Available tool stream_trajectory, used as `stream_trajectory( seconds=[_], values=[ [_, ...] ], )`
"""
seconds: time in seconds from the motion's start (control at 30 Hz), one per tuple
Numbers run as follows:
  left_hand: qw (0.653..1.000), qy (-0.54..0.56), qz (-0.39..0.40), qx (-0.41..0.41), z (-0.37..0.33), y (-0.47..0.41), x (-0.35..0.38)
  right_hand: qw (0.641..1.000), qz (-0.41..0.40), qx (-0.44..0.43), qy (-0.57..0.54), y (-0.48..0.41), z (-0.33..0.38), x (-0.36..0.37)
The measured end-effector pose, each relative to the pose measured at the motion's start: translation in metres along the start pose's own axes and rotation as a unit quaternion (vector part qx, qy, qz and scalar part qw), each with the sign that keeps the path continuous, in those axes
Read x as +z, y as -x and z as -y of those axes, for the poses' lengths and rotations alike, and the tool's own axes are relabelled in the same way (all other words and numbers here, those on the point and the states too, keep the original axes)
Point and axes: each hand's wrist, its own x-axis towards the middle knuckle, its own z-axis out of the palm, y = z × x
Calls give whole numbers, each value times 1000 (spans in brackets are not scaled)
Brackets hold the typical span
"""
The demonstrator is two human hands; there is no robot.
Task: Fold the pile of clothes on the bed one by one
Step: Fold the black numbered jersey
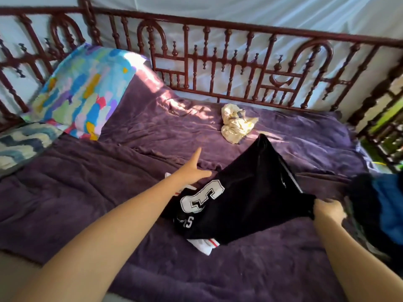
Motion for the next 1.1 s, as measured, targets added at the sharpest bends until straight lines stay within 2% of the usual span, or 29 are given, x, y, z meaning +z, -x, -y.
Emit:
stream_trajectory(
  seconds=[0.07, 0.13, 0.3, 0.43, 0.57, 0.67, 0.8, 0.87, 0.93, 1.0, 1.1],
  values=[
    [997, -27, -27, -64, 39, -1, 10, 998, 40, 0, 40, 11, -19, 14],
    [994, -55, -32, -92, 72, 3, 16, 992, 89, -22, 82, 30, -30, 33],
    [984, -27, -52, -168, 135, 15, 14, 956, 217, -89, 174, 86, -38, 87],
    [972, -38, -76, -221, 171, 7, -9, 920, 270, -164, 231, 118, -17, 133],
    [968, -26, -94, -229, 192, -14, -47, 875, 304, -247, 285, 147, 20, 184],
    [966, -14, -112, -232, 209, -29, -79, 823, 335, -310, 339, 169, 43, 233],
    [962, -22, -117, -247, 239, -44, -117, 725, 418, -382, 392, 201, 53, 300],
    [959, -24, -112, -258, 254, -46, -130, 667, 426, -433, 430, 213, 52, 329],
    [960, -26, -100, -258, 266, -47, -138, 630, 408, -469, 465, 218, 49, 349],
    [961, -31, -93, -260, 278, -50, -146, 630, 393, -448, 498, 219, 46, 366],
    [959, -34, -95, -266, 287, -59, -155, 667, 335, -414, 521, 212, 43, 379]
  ],
)
